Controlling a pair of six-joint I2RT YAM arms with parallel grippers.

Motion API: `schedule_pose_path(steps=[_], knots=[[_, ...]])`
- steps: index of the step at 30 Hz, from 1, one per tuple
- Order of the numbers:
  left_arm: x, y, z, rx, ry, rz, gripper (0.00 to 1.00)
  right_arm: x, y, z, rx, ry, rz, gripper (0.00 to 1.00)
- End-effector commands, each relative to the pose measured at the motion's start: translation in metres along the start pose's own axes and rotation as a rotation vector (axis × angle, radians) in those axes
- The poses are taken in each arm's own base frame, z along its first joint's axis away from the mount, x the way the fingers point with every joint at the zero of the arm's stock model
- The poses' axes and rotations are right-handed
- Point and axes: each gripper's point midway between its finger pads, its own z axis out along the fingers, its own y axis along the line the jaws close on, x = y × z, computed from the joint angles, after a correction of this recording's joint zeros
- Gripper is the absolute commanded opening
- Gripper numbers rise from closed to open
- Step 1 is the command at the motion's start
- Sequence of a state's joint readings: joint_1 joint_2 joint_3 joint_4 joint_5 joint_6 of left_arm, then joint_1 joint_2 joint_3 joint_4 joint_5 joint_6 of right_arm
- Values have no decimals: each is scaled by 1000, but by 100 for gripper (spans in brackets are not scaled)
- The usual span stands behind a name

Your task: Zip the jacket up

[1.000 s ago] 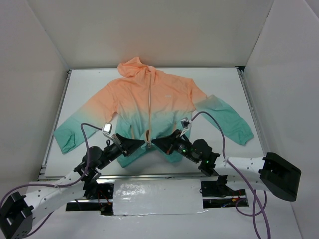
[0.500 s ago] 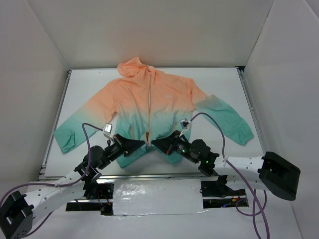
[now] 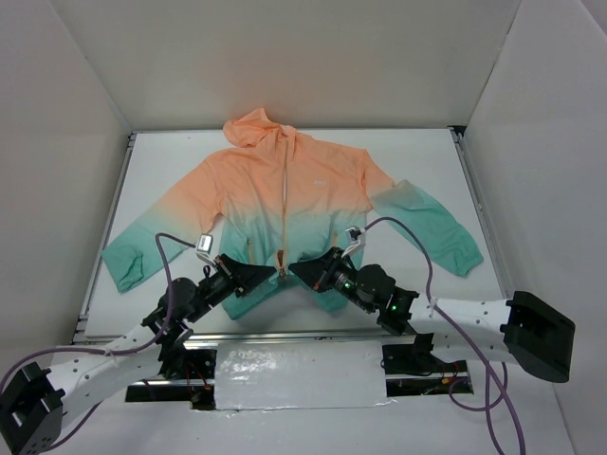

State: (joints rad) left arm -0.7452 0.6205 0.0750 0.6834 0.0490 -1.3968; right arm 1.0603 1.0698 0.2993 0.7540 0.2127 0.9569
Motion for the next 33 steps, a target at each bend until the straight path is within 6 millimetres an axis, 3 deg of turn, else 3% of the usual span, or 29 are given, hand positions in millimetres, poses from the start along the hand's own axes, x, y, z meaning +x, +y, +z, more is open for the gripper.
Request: schedule_pose_path(steps=[1,8,17,22,29,33], knots=[[1,-16,0,73,4,56,0,-33,9,5,68,-127,77,0],[1,-11,0,51,-2,90,0,-29,6,6,108,-109,128,0],[8,7,8,-15,41,152,0,-18,24,11,51,-57,149,0],[13,3,10,-1,81,203,0,-25,22,7,73,-84,150,0],[23,-24,4,119,142,263,0,-24,-2,7,182,-93,82,0],[34,-7,1,72,207,281,0,-20,-20,4,245,-87,56,0]])
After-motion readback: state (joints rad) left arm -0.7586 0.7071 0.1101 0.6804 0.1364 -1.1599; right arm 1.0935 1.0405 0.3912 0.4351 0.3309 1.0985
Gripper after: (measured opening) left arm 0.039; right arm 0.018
